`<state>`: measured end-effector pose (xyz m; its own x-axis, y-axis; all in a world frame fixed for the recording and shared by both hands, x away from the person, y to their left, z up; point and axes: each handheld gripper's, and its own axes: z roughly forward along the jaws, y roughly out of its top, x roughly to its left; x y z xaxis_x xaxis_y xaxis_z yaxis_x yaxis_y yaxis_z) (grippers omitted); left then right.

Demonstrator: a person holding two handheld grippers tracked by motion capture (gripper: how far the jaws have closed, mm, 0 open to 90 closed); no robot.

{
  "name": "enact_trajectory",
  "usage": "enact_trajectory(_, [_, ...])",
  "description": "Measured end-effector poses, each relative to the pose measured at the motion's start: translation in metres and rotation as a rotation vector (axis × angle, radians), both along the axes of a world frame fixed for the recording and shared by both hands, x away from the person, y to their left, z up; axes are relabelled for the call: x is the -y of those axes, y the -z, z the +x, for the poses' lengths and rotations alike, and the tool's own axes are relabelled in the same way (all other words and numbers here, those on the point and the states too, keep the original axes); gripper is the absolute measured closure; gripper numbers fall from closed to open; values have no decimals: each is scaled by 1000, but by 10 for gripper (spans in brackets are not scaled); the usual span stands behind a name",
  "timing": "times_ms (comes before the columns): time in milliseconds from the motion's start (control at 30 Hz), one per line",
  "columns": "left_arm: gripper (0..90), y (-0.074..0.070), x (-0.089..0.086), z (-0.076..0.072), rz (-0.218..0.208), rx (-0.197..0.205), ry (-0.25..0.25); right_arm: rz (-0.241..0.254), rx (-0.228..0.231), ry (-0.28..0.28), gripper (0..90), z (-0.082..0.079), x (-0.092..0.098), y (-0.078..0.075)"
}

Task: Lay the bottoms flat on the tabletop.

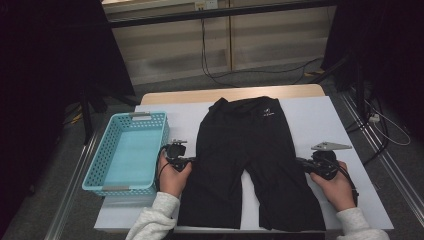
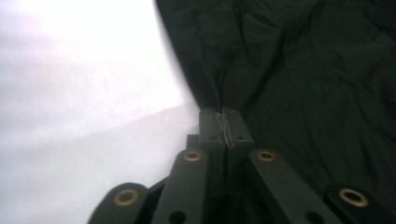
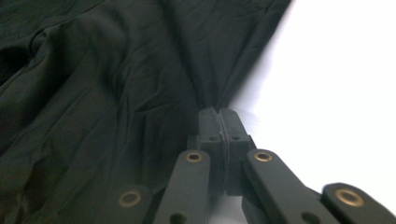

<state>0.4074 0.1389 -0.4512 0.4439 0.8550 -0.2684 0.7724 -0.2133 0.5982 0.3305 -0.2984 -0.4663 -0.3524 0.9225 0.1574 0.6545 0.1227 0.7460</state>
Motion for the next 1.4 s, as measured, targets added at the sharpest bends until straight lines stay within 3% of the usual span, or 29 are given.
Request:
enact_trajectory(233, [895, -2, -2, -11, -25, -50, 50, 11, -2, -6, 900, -7, 7, -2])
enact_trajectory(367, [895, -4, -1, -16, -43, -43, 63, 7, -8, -24, 899, -9, 5, -2])
enact_trajectory(567, [895, -10, -2, -25, -15, -56, 99, 12, -7, -33, 900, -18, 9, -6])
enact_trajectory(733, [894, -17, -3, -42, 13, -104, 156, 8, -9, -66, 900, -40, 16, -12])
enact_trajectory(800, [878, -22, -2, -44, 5, -82, 160, 16, -12, -76, 894, -47, 20, -14])
enact_trajectory(833, [829, -24, -1, -41, -8, -55, 153, 19, -6, -72, 865, -48, 21, -15])
enact_trajectory(900, [572, -27, 3, -31, -17, -3, 123, 13, 18, -40, 776, -46, 23, -15])
enact_trajectory(967, [542, -28, 7, -17, -45, 32, 123, 18, 32, -21, 683, -43, 22, -15])
enact_trajectory(1033, [453, -26, 13, -1, -34, 85, 115, 22, 42, -9, 615, -39, 20, -13])
enact_trajectory(1200, [430, -11, 21, 37, -31, 78, 60, 25, 49, 30, 558, -25, 19, -7])
enact_trajectory(1333, [430, -1, 21, 51, -26, 71, 27, 31, 52, 44, 549, -6, 18, -5])
enact_trajectory(1400, [425, 1, 21, 56, -29, 70, 18, 8, 51, 64, 528, 9, 18, -5])
